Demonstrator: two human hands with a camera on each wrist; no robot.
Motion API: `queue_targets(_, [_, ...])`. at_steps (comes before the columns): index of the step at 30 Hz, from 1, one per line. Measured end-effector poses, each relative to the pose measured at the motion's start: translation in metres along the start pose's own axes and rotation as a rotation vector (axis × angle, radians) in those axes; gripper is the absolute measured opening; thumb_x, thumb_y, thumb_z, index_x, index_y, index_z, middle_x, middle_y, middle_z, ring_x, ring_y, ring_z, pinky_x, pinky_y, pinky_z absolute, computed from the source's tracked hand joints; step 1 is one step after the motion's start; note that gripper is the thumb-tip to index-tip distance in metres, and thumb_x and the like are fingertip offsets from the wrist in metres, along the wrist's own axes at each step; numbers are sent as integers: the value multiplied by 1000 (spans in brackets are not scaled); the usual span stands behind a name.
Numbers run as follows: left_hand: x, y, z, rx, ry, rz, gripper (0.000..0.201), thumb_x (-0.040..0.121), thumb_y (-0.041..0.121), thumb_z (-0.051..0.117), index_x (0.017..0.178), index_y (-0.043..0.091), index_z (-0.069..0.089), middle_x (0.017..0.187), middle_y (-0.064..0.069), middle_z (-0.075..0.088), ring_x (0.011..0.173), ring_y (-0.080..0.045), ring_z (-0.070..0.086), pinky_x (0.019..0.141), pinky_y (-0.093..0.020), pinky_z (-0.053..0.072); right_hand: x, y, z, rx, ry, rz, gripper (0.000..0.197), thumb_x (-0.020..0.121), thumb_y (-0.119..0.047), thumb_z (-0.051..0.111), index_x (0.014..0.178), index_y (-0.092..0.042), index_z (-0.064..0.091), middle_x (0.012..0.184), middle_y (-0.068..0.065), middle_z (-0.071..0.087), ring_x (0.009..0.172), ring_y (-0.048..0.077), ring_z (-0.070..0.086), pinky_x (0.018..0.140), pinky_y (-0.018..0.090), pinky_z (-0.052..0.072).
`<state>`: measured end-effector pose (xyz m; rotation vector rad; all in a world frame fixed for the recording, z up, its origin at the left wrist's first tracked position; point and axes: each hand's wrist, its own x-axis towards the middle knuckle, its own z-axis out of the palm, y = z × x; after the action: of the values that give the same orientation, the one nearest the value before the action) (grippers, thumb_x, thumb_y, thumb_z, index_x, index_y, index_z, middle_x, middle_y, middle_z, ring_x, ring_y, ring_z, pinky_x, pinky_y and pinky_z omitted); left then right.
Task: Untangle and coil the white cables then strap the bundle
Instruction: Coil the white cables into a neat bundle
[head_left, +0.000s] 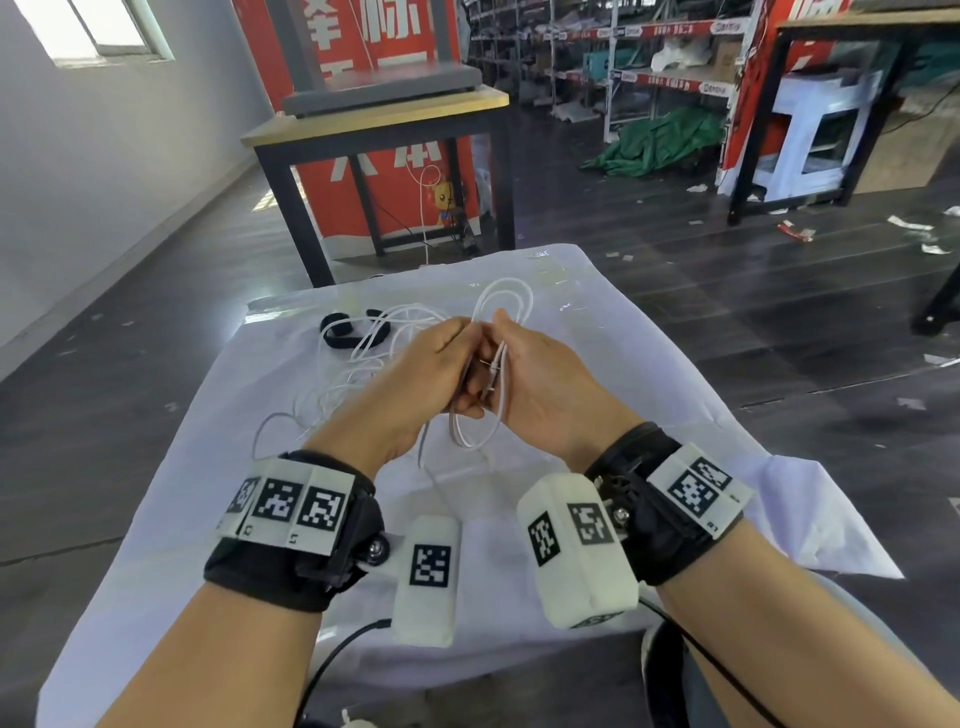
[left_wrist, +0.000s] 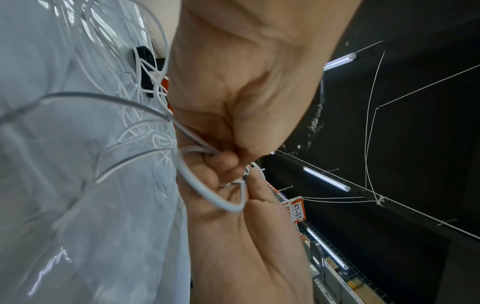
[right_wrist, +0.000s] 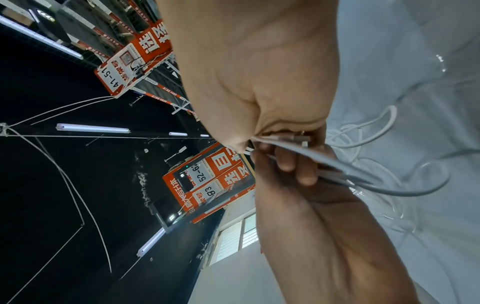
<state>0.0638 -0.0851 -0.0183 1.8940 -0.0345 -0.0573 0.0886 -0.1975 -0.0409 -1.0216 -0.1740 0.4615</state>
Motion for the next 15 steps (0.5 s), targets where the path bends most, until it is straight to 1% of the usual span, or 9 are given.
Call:
queue_targets(2, [1, -1, 0, 48, -14, 1, 29, 105, 28, 33, 94, 8, 52, 57, 1, 47, 46, -8, 46, 52, -20, 48, -1, 1, 2, -21, -17, 5, 39, 105, -30, 31, 87, -4, 54, 59, 10, 40, 46, 17, 44, 47, 31, 39])
queue_targets(3, [1, -2, -1, 64, -21, -2, 30, 105, 29, 33, 95, 8, 52, 57, 1, 47, 45, -7, 45, 51, -20, 47, -1, 2, 2, -22, -35, 14, 37, 105, -28, 31, 92, -4, 55, 59, 9, 41, 47, 16, 44, 48, 31, 39])
queue_targets(5, [2, -3, -2, 73, -34, -16, 31, 105, 30, 33, 97, 8, 52, 57, 2, 46, 45, -8, 43, 51, -21, 46, -1, 2, 1, -6, -72, 34, 33, 105, -25, 31, 111, -6, 58, 64, 6, 47, 52, 16, 45, 50, 32, 41])
queue_targets(7, [1, -3, -2, 68, -43, -38, 31, 104, 30, 33, 97, 8, 54, 58, 1, 46, 46, -9, 42, 53, -22, 47, -2, 3, -1, 1, -83, 43, 33, 105, -23, 31, 122, -10, 56, 76, 12, 52, 56, 18, 45, 51, 32, 43])
queue_targets(9, [0, -3, -1, 70, -61, -57, 31, 104, 32, 34, 95, 10, 55, 62, -1, 48, 47, -9, 44, 54, -22, 49, -2, 4, -2, -1, -60, 35, 31, 105, -24, 32, 115, -11, 58, 99, 27, 54, 58, 19, 45, 50, 32, 44])
queue_targets(10, [0, -3, -1, 77, -72, -66, 30, 104, 33, 35, 95, 12, 55, 65, -1, 49, 49, -8, 45, 55, -21, 50, -1, 5, -2, 6, -32, 27, 30, 105, -23, 32, 108, -10, 59, 115, 28, 58, 59, 20, 46, 51, 32, 44])
queue_targets(11, [-1, -3, -1, 99, -81, -76, 30, 103, 36, 36, 98, 14, 56, 69, -2, 50, 52, -8, 48, 56, -22, 52, 0, 5, -2, 24, -7, 18, 30, 105, -23, 31, 102, -9, 58, 125, 21, 59, 64, 21, 49, 54, 33, 44])
queue_targets(13, [-2, -4, 0, 197, -88, -95, 37, 100, 45, 39, 104, 13, 56, 81, -2, 55, 61, -9, 54, 60, -24, 54, 3, 5, -4, 94, 34, -7, 28, 105, -22, 29, 91, -11, 51, 123, 10, 65, 79, 21, 58, 64, 32, 43])
queue_targets(15, [-4, -4, 0, 295, -88, -96, 47, 94, 57, 43, 107, 13, 56, 93, 0, 61, 71, -10, 61, 60, -23, 51, 5, 3, -6, 168, 84, -21, 25, 105, -21, 29, 89, -14, 46, 115, 6, 70, 98, 18, 63, 71, 28, 45])
